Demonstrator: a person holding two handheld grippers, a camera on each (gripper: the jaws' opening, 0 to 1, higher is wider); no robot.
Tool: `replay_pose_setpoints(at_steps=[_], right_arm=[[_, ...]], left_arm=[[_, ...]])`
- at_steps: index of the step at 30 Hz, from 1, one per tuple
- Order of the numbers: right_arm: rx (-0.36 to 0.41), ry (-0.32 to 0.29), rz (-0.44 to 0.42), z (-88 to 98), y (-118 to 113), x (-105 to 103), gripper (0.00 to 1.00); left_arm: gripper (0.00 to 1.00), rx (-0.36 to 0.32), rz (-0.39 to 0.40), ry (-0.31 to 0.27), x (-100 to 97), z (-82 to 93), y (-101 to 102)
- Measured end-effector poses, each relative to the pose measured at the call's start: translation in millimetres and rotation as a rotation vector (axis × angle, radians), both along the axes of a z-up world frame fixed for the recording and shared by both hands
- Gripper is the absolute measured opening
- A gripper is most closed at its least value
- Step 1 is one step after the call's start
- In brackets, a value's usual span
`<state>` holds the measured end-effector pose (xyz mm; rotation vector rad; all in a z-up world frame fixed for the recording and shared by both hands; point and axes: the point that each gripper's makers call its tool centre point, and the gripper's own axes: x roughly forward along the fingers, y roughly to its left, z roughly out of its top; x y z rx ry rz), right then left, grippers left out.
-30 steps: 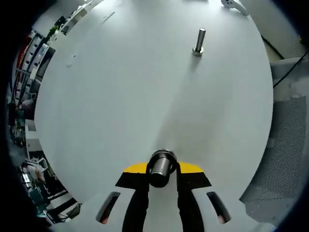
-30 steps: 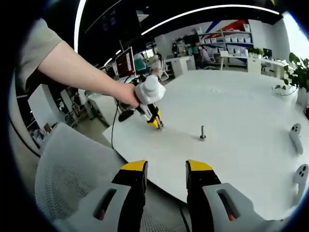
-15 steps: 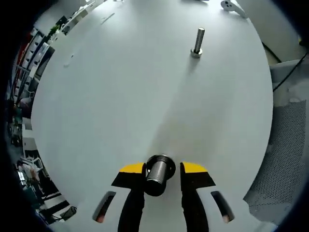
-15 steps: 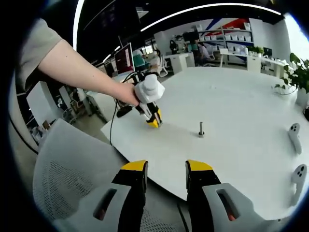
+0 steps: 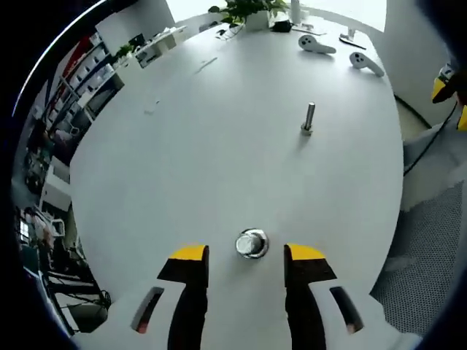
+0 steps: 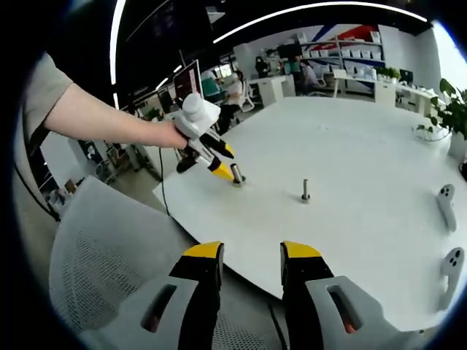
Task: Place the washer onto the threaded stud by aligning its center hole with the stud, sliding it down to the base, and recovering from edge contact or off-axis alignment until the washer reaches the visible bottom stop.
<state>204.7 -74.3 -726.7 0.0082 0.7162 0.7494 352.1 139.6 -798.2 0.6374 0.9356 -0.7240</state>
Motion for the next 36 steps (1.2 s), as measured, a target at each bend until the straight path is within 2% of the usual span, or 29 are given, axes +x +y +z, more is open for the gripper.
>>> replay_pose_setpoints(at_steps=[3, 5, 9, 12, 13, 15, 19, 20, 23, 24, 26, 29, 34, 36], right_arm=[[-0.007, -0.002, 0.007, -0.5, 0.3, -1.0, 0.33], [-0.006, -0.002, 0.006, -0.3, 0.3, -0.8, 0.33], [-0.012, 0.002, 0.017, -1.4, 1.2, -1.9, 0.33], [-0.027, 0.008, 0.022, -3.8, 0.6, -2.8, 0.33], [-0.027, 0.004, 0.023, -3.2, 0.4, -2.5, 0.33], [-0.025, -0.007, 0.021, -1.6, -0.1, -1.6, 0.33], [-0.033, 0.011, 0.034, -5.4, 0.8, -4.0, 0.33], [-0.034, 0.008, 0.036, -4.7, 1.0, -3.9, 0.33], [-0.029, 0.006, 0.033, -4.1, 0.7, -3.3, 0.33], [-0.029, 0.01, 0.033, -4.7, 0.6, -3.6, 0.33], [-0.026, 0.016, 0.031, -5.5, 0.3, -4.3, 0.33], [-0.025, 0.012, 0.033, -4.9, 0.8, -4.1, 0.33], [-0.032, 0.015, 0.039, -5.9, 1.3, -5.3, 0.33], [-0.03, 0.017, 0.036, -6.1, 0.9, -5.4, 0.33]], left_arm=[[0.4, -0.081, 0.068, -0.01, -12.1, 9.4, -0.4], [0.41, -0.108, 0.075, -0.021, -19.9, 15.6, -1.5], [0.41, -0.205, 0.103, -0.048, -40.4, 31.7, -9.2], [0.44, -0.184, 0.103, -0.054, -49.5, 29.9, -2.0], [0.44, -0.199, 0.131, -0.043, -52.8, 30.0, 1.2], [0.44, -0.232, 0.152, -0.044, -58.7, 35.2, 1.7], [0.44, -0.231, 0.154, -0.069, -70.7, 46.0, 7.0], [0.44, -0.245, 0.174, -0.073, -73.1, 49.1, 9.1], [0.44, -0.35, 0.275, -0.098, -83.8, 63.5, 13.5], [0.44, -0.37, 0.284, -0.096, -88.6, 65.9, 12.9], [0.38, -0.354, 0.253, -0.163, -93.3, 73.8, 16.2], [0.4, -0.393, 0.284, -0.124, -103.6, 74.8, 15.7], [0.44, -0.39, 0.276, -0.147, -109.5, 89.4, 17.5], [0.43, -0.418, 0.292, -0.165, -112.4, 97.9, 19.1]])
